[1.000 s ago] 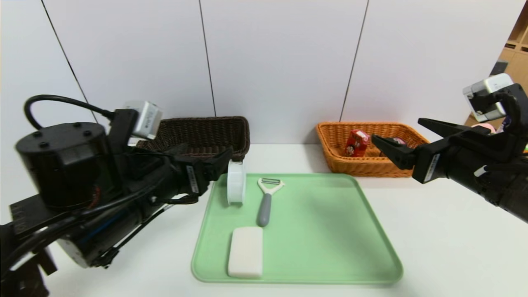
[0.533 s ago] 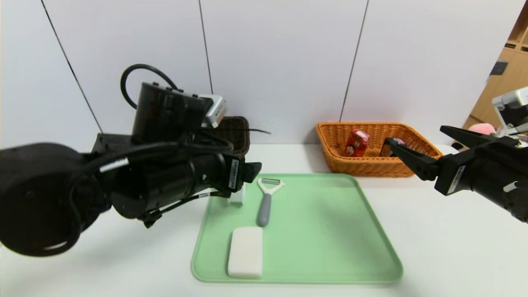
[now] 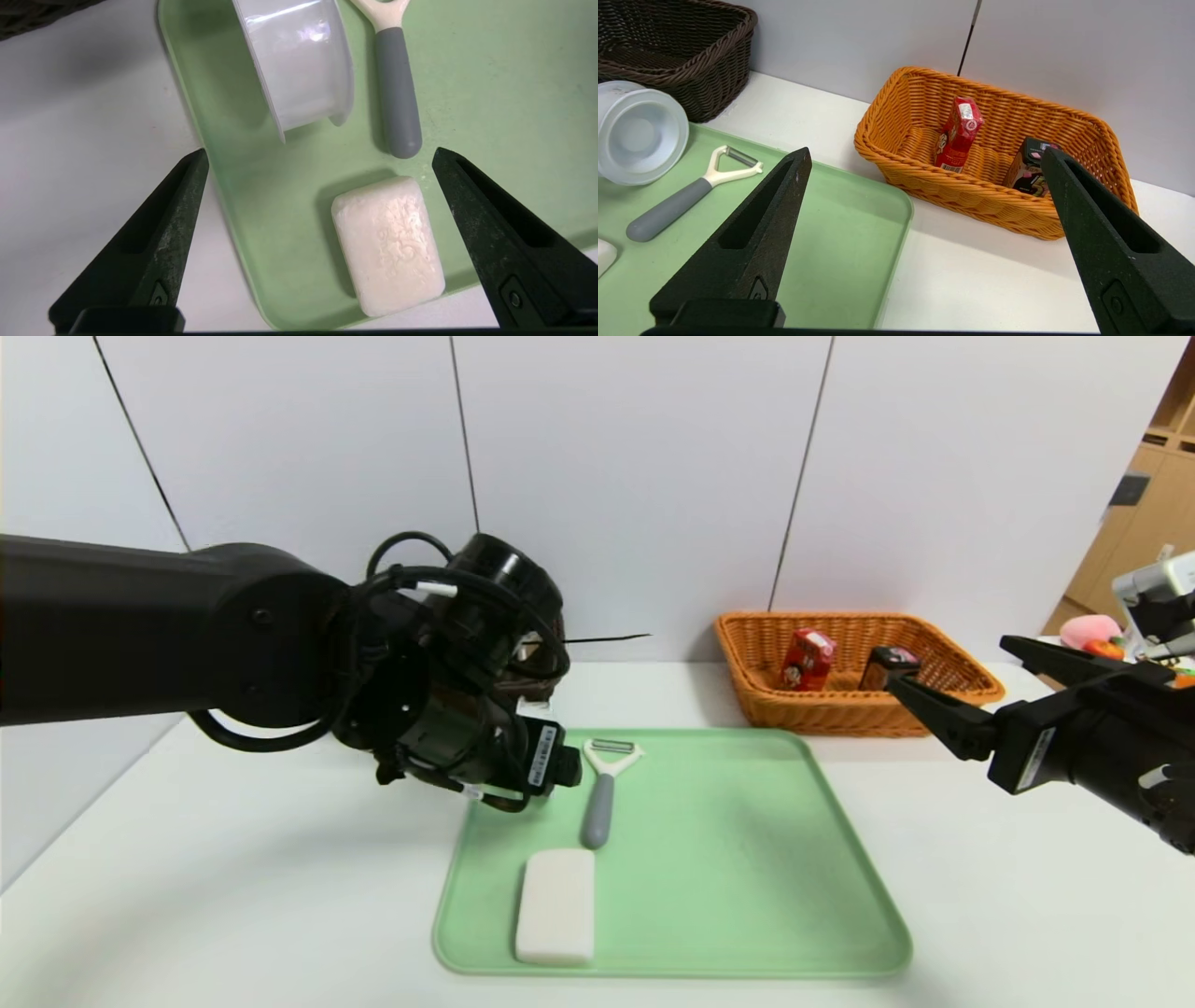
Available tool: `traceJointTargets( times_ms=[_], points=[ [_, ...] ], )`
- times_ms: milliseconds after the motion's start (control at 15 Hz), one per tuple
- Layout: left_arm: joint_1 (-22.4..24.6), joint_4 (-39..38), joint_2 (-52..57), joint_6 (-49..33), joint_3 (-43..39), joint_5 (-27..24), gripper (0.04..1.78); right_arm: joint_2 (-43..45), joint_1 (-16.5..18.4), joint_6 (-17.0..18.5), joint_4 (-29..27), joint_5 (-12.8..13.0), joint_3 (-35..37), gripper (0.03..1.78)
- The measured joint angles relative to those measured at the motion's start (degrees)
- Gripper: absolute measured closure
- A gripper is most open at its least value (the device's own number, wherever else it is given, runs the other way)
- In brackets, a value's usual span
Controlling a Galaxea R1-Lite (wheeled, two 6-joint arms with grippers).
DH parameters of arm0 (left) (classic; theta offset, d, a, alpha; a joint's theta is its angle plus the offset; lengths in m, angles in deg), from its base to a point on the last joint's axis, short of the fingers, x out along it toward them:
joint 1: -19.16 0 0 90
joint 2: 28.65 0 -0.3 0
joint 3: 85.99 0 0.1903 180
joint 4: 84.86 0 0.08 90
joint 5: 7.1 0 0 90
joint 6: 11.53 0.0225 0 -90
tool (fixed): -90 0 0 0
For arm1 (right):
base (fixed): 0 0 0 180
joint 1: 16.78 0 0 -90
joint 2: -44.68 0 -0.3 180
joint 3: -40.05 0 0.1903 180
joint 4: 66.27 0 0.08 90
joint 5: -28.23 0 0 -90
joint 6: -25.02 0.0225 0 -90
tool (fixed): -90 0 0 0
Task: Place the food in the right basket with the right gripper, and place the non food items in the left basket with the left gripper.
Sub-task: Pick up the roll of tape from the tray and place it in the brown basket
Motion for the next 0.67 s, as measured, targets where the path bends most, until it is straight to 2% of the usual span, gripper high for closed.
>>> traceJointTargets(
  times_ms=[400,667],
  points=[
    [0.99,-0.71,-4.99,-0.33,3.17,3.04,0.13,0.00,0.01,-0.11,0.04,-0.02,0.09,0.12],
    [0.96,-7.11,-8.00,-2.06,3.61,3.41,0.13,-0.02,0.01,-0.05,0.04,0.00,0.46,0.12]
  ],
)
